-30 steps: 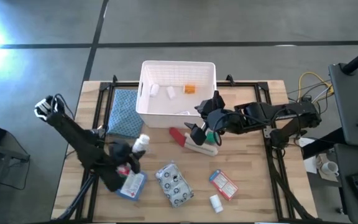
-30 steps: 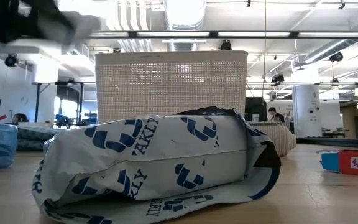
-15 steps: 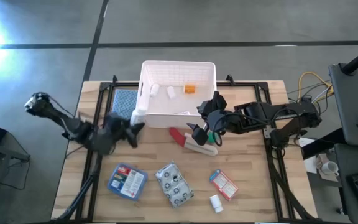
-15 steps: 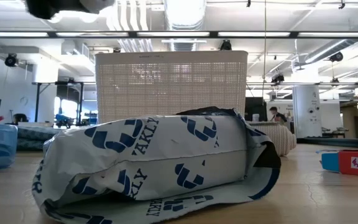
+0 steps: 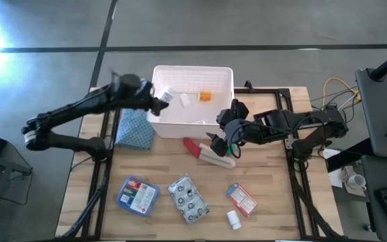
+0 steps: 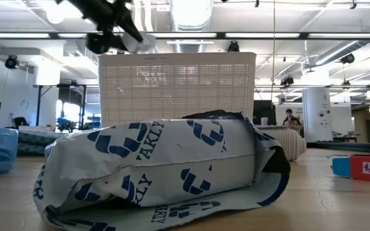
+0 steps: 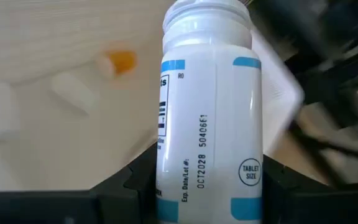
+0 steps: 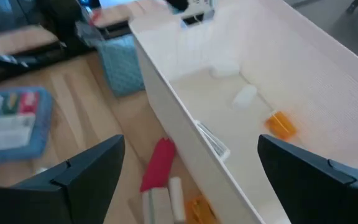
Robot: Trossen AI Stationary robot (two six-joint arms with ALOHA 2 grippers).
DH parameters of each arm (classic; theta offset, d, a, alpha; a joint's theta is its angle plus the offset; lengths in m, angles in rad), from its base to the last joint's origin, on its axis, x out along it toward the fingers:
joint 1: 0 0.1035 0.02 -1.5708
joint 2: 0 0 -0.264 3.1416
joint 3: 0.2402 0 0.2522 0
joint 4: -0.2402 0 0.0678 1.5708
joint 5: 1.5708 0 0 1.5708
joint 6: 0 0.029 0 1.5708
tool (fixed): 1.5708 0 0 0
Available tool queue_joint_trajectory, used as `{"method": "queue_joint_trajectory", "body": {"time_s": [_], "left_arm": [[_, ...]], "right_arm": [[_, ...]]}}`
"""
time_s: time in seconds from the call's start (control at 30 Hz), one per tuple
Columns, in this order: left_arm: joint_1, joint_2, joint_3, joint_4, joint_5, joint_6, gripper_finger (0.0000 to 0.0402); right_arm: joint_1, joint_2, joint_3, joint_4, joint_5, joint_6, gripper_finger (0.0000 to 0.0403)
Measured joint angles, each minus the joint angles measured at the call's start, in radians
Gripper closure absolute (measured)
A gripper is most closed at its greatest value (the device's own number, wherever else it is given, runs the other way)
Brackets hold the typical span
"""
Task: Pick & place medical supplies in basket/bin
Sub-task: Put the white and blue medicine bottle in the white bin, then put the white medicine bottle in the white bin
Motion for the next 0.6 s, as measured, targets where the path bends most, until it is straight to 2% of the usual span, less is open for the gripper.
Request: {"method": "queue_joint_trajectory", "body": {"time_s": [0.13, 0.33, 0.47, 0.6], "left_arm": [[0.005, 0.158, 0.150, -0.091, 0.001, 0.162, 0.0234], [-0.007, 0.356, 0.414, -0.310, -0.066, 0.308, 0.0174], [-0.020, 0.406, 0.561, -0.456, -0.083, 0.382, 0.0139], [-0.064, 0.379, 0.615, -0.511, -0.100, 0.381, 0.0127]], "right_arm": [[0.000, 0.000, 0.000, -0.066, 0.018, 0.039, 0.0044], [0.001, 0.000, 0.000, -0.107, 0.019, 0.060, 0.0044], [0.001, 0.000, 0.000, -0.139, 0.019, 0.062, 0.0044], [0.002, 0.000, 0.000, -0.203, 0.016, 0.085, 0.0044]]}}
